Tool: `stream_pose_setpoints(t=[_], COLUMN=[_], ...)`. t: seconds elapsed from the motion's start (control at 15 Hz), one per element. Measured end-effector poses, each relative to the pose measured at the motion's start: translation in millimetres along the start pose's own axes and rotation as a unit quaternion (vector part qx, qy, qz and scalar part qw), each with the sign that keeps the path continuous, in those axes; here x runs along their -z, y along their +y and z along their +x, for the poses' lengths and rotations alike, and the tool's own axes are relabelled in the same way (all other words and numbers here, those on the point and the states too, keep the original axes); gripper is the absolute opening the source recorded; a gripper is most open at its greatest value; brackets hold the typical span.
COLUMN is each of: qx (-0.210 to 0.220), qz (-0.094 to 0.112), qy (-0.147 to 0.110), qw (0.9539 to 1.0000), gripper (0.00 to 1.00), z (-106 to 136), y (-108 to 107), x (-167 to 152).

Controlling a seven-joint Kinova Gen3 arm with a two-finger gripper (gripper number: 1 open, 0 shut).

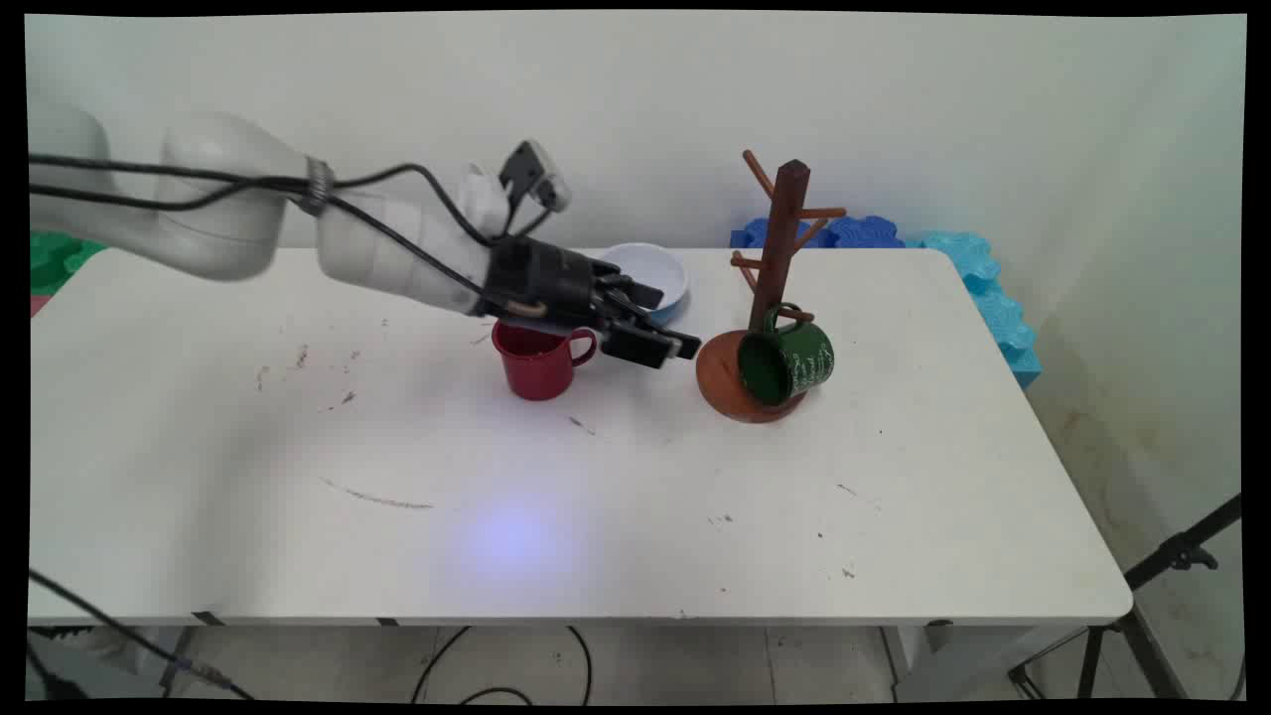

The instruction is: Pick up the green mug from the rack

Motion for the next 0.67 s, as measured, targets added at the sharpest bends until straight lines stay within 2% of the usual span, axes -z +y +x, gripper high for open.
stream_pose_setpoints(t=[0.4, 0.67], qx=[0.025, 0.048], qz=[0.005, 0.003], qy=[0.007, 0.028], qw=[0.9996, 0.9985], gripper=[1.00, 1.00], z=[-6.3, -4.8], y=[8.1, 8.0], x=[-34.8, -49.6])
